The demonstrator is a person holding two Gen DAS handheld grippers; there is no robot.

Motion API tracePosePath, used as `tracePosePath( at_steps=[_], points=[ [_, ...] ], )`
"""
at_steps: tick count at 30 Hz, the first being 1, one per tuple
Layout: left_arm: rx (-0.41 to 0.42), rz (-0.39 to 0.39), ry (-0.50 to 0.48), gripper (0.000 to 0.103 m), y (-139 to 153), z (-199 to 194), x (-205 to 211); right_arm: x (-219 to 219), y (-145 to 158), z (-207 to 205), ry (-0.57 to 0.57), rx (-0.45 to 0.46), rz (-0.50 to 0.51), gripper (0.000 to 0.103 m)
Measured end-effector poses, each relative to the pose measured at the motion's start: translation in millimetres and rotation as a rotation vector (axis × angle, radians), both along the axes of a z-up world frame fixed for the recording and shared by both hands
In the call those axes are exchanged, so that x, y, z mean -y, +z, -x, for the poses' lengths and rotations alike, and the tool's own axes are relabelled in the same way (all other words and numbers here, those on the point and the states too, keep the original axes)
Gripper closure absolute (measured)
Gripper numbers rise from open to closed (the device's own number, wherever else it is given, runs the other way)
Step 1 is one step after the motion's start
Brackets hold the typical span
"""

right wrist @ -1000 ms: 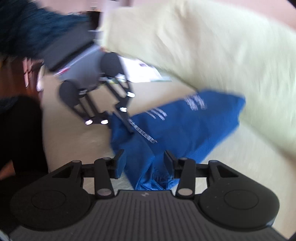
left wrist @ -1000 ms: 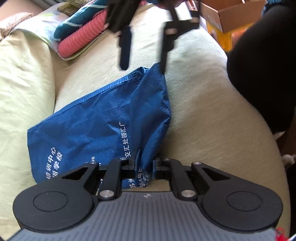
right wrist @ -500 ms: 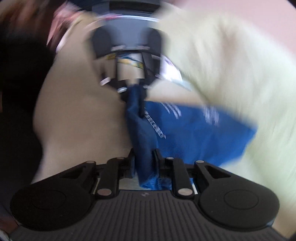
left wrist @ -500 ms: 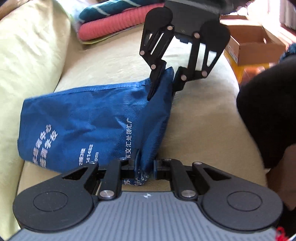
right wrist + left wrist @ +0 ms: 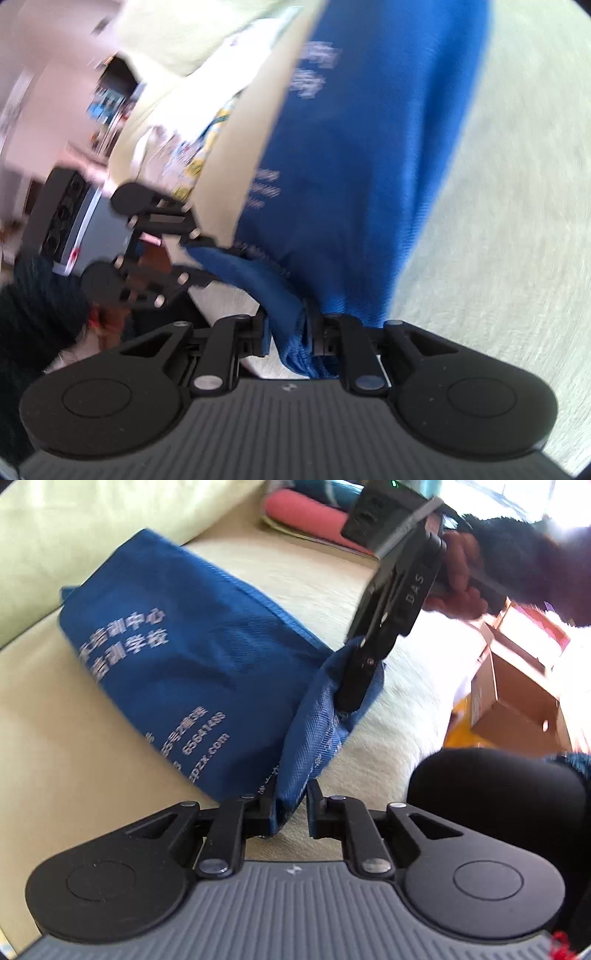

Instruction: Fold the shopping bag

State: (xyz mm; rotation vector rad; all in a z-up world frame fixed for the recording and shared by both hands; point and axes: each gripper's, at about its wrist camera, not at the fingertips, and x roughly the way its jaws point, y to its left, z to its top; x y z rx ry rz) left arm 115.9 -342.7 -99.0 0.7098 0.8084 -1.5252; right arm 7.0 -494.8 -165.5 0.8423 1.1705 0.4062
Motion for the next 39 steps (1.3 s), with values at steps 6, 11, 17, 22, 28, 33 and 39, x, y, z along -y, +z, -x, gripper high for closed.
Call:
tracePosePath(
  at_steps=[6, 11, 17, 22, 28, 33, 39],
  points=[
    [0.191, 0.035, 0.058, 0.083, 20, 18, -15, 17, -7, 4, -0.081, -0.067, -0.043, 0.096],
    [0.375, 0.107, -0.020, 0.083, 32, 48, -15, 21, -11, -4, -0.081, -0.114, -0.053, 0.099],
    [0.403, 0.129, -0.016, 0.083, 38, 52, -12, 23, -16, -10, -0.073, -0.145, -0.049, 0.099],
    [0.370, 0.164, -0.047, 0.083, 39, 63, -10, 22, -19, -15, -0.058, -0.149, -0.046, 0.099],
    [0.401, 0.072, 0.005, 0.083, 2, 62, 21, 16, -13, -27, -0.015, -0.147, -0.003, 0.100],
    [0.312, 0.054, 0.102, 0.083, -13, 49, 25, 12, -8, -23, -0.018, -0.103, 0.024, 0.099],
    [0.272, 0.061, 0.153, 0.083, -13, 46, 24, -14, 20, 27, -0.149, 0.188, 0.271, 0.088]
  ],
)
